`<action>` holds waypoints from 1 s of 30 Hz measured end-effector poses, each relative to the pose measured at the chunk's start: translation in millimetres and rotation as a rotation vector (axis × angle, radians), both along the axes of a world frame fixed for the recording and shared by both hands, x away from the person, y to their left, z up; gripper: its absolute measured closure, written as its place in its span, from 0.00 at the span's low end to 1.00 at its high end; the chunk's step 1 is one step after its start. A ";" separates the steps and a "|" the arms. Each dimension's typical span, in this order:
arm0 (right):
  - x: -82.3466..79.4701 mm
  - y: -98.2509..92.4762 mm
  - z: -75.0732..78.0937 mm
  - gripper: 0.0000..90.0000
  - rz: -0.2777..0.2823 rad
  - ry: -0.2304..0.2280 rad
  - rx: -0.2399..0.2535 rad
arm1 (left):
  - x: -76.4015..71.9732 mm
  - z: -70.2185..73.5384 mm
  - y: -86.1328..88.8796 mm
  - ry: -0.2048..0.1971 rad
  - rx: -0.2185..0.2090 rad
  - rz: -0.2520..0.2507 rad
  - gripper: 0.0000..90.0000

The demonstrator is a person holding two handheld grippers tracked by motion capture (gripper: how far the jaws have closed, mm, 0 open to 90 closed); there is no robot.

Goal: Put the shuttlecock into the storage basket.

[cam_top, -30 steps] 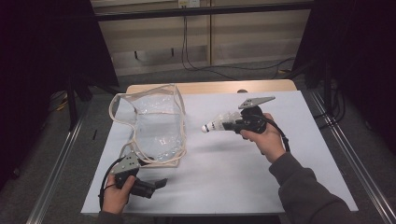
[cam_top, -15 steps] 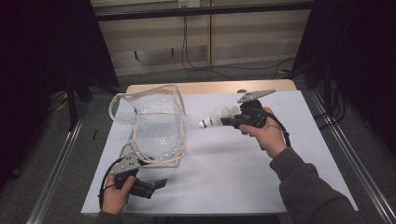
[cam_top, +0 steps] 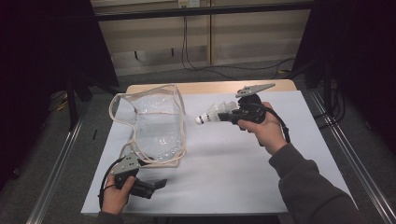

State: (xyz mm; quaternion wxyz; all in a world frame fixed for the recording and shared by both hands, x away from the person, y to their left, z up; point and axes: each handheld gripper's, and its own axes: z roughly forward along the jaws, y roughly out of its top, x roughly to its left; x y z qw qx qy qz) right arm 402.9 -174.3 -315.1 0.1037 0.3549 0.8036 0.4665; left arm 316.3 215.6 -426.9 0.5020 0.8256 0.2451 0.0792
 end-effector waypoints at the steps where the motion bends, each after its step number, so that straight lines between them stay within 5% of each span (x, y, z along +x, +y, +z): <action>1: 0.0 0.5 1.4 0.97 0.003 0.001 0.002 | 0.0 0.0 0.0 0.000 0.000 0.000 0.04; 30: 6.1 12.3 37.0 0.97 0.026 -0.026 0.013 | 0.1 -0.1 0.4 0.002 0.001 -0.002 0.04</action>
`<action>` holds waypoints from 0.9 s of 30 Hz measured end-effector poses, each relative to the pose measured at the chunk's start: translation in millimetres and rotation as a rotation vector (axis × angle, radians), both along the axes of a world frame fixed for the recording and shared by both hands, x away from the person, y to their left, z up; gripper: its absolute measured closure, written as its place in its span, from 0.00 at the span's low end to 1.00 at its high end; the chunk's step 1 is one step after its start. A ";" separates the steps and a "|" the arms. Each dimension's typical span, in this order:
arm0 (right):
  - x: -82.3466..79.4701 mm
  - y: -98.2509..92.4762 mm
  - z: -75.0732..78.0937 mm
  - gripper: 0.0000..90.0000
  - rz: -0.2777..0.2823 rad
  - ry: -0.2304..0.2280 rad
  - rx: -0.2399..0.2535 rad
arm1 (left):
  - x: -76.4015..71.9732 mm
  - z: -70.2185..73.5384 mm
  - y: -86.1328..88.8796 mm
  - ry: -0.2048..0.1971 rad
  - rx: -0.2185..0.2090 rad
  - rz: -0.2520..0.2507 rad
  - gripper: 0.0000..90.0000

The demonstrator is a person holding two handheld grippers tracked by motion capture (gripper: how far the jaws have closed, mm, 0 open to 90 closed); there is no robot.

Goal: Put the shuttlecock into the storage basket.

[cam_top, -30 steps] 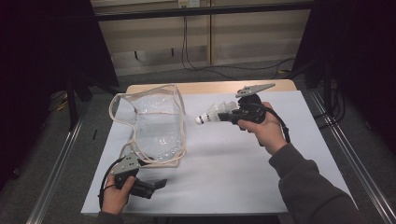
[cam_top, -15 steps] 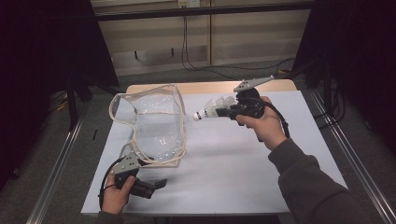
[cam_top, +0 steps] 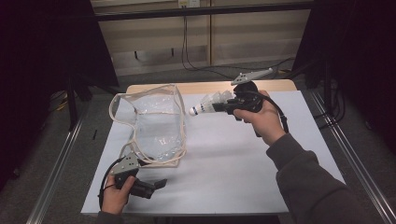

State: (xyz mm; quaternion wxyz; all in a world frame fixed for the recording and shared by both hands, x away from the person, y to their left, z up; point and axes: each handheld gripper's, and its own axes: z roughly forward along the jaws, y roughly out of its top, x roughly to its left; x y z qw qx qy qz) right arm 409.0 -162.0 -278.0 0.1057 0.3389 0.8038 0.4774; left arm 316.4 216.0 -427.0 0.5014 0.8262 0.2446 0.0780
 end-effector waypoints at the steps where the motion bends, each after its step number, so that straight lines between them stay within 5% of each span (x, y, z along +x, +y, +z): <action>1: 0.1 0.3 1.2 0.97 -0.001 0.000 -0.004 | 0.0 0.0 0.0 0.000 0.000 0.000 0.04; 27: 6.3 18.6 25.9 0.97 0.021 -0.028 -0.004 | -0.2 -0.4 -0.6 0.005 -0.004 -0.001 0.04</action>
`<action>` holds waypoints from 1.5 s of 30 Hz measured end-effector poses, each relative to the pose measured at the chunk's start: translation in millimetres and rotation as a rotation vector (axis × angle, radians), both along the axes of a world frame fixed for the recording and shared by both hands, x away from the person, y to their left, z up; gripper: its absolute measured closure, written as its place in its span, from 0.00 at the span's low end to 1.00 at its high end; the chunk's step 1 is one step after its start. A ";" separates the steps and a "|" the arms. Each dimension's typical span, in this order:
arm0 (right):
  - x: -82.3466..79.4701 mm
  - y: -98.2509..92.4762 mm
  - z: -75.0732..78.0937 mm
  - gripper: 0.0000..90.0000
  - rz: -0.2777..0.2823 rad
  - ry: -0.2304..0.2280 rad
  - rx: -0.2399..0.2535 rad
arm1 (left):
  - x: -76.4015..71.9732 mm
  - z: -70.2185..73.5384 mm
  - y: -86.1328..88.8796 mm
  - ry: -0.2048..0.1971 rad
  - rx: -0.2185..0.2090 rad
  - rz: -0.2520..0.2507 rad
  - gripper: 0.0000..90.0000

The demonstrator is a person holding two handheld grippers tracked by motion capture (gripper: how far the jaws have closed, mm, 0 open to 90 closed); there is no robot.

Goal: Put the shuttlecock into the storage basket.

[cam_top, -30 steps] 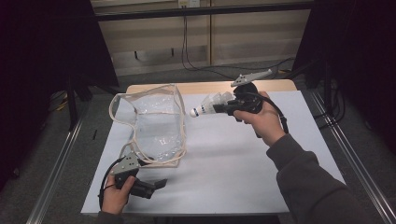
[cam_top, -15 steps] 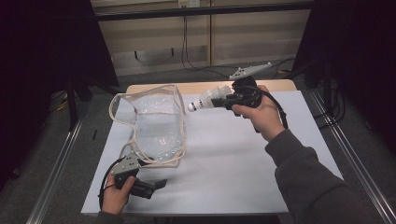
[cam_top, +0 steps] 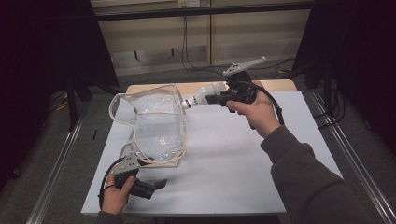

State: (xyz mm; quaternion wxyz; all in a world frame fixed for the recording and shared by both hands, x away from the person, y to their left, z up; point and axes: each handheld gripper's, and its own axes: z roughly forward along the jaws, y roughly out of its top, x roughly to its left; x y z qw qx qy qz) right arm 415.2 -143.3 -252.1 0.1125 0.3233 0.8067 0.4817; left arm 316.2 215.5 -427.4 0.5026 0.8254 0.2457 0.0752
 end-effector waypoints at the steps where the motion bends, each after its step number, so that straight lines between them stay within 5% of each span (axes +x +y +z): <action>1: -0.1 1.2 1.1 0.97 0.002 -0.004 -0.004 | 0.0 0.0 -0.1 -0.001 0.000 0.000 0.04; 45: 7.3 64.9 0.1 0.97 0.053 0.012 -0.005 | -0.7 -0.6 0.7 -0.006 -0.005 -0.003 0.04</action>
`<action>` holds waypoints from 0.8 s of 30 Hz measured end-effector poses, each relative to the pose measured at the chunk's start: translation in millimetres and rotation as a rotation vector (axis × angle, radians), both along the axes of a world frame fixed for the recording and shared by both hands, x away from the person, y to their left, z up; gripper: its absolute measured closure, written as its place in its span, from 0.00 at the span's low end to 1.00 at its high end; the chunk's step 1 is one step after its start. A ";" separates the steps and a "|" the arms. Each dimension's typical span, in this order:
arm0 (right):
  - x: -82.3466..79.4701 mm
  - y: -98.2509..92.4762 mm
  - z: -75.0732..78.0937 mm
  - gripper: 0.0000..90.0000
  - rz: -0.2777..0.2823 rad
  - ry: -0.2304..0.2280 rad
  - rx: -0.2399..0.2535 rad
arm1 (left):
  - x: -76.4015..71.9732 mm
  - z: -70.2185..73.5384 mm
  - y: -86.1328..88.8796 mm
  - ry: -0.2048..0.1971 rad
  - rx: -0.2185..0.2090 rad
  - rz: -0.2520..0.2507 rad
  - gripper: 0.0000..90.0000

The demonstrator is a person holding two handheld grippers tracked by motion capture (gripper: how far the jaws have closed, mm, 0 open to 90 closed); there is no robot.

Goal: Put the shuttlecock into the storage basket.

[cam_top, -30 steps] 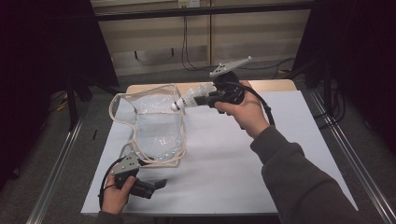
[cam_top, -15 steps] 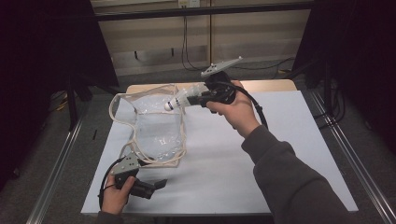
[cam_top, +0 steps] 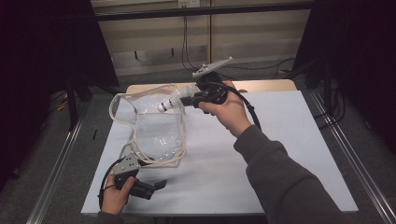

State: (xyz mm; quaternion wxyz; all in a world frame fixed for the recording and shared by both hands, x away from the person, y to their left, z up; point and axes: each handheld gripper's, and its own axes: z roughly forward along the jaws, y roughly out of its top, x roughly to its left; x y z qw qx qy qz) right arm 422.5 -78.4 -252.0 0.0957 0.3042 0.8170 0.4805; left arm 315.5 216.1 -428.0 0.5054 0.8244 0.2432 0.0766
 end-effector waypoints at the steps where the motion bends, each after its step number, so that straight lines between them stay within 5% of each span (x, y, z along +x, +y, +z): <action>1: 0.1 1.2 0.0 0.97 -0.001 0.001 -0.004 | 0.2 0.0 0.3 0.000 0.002 -0.001 0.04; 24: 4.3 32.0 -4.8 0.97 0.030 -0.002 -0.034 | 0.1 -0.2 1.4 0.005 0.005 -0.003 0.04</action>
